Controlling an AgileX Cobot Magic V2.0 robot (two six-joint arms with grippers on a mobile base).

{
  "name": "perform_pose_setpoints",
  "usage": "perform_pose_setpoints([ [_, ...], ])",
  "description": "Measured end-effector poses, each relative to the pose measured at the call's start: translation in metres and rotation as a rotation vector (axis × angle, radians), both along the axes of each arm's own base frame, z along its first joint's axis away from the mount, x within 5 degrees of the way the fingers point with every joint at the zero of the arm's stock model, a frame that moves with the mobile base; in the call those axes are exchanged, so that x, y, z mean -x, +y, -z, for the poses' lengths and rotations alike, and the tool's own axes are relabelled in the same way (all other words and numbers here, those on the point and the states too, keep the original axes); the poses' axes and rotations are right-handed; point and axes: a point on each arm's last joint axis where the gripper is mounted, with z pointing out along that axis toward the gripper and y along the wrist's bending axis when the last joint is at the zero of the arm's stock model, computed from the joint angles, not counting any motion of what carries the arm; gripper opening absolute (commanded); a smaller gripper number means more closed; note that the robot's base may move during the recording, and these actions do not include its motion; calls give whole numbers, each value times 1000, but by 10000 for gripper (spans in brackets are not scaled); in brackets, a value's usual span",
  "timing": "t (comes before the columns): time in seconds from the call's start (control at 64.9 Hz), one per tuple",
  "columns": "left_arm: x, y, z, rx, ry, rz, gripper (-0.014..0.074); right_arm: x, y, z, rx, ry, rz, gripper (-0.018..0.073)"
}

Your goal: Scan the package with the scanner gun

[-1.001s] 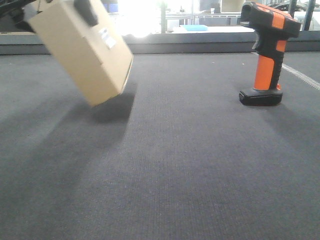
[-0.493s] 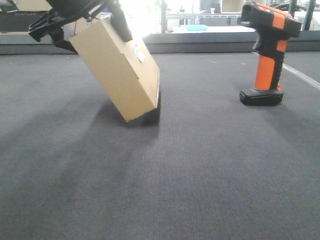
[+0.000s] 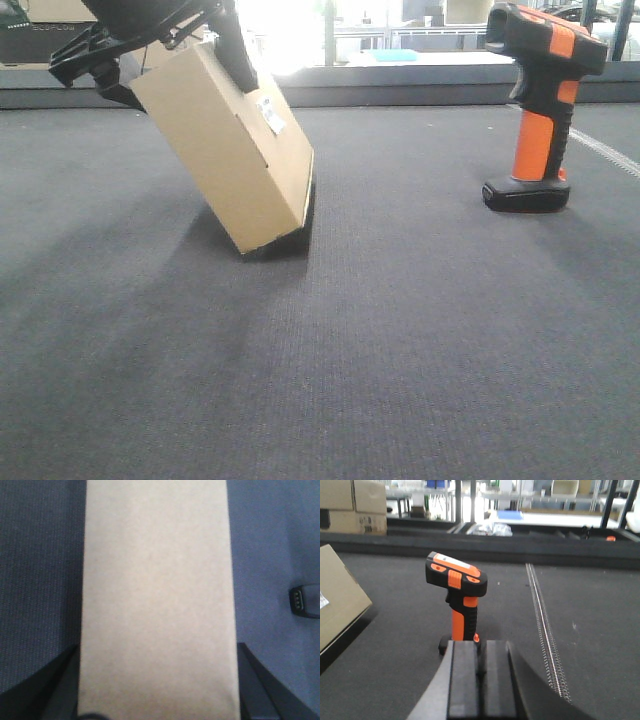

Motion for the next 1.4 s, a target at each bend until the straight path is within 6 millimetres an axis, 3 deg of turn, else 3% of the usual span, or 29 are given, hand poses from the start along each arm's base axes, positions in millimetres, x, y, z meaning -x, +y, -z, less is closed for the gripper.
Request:
perform_pose_setpoints([
  [0.123,-1,0,-1,2,-13,-2,-36,-23,0,-18,-1,71,0,-162],
  [0.2,-2,0,-2,7,-34,-6,-36,-40,-1,-17,-2,130,1,-162],
  [0.508,-5,0,-4,10,-69,-10,-36,-93,-2,6,-56,263,15,-162],
  [0.693,-7,0,-6,22,-105,-18,-36,-120,-5,14,-68,199,44,-162],
  [0.863,-8,-1,-7,26,-112,-21,-36,-146,-6,41,-55,179,64,-162],
  [1.063,-8,-1,-7,26,-112,-21,-36,-168,10,58,-47,91,2,-157],
  [1.171,-8,-1,-7,27,-114,-21,-36,-180,18,72,-50,72,-27,-65],
  [1.34,-8,-1,-7,27,-114,-21,-36,-195,19,94,-91,42,-14,274],
  [1.402,-8,-1,-7,27,-114,-21,-36,-199,19,99,-92,17,-12,341],
])
